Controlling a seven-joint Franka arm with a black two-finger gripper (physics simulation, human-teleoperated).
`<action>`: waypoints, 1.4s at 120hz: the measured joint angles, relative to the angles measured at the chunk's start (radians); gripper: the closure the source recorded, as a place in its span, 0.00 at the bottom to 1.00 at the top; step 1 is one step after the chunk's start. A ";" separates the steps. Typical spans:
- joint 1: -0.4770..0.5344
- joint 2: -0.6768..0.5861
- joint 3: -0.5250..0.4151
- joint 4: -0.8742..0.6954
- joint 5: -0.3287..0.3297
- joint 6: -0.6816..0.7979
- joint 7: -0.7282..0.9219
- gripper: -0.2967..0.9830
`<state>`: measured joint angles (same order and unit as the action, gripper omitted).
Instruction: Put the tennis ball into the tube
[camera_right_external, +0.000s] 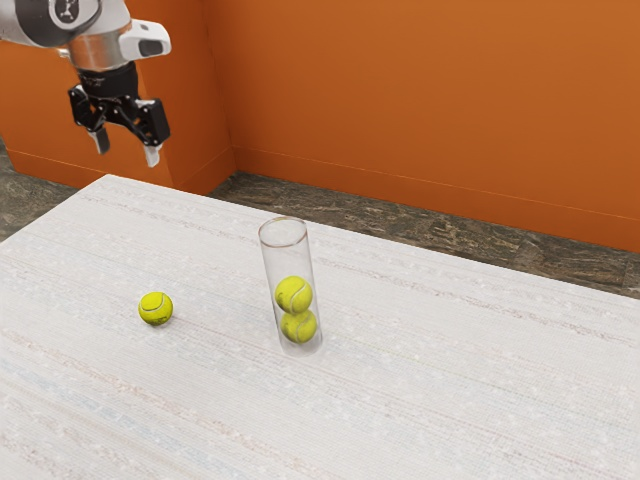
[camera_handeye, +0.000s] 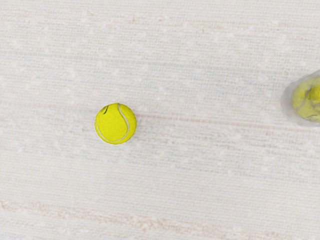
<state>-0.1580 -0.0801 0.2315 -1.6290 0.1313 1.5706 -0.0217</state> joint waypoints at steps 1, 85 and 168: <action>-0.001 0.001 0.000 0.001 0.001 0.000 0.000 0.23; 0.236 0.262 0.002 -0.401 -0.188 0.466 -0.019 0.23; 0.320 0.553 0.006 -0.221 -0.385 0.557 0.127 0.23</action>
<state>0.1616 0.4725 0.2377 -1.8504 -0.2542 2.1275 0.1050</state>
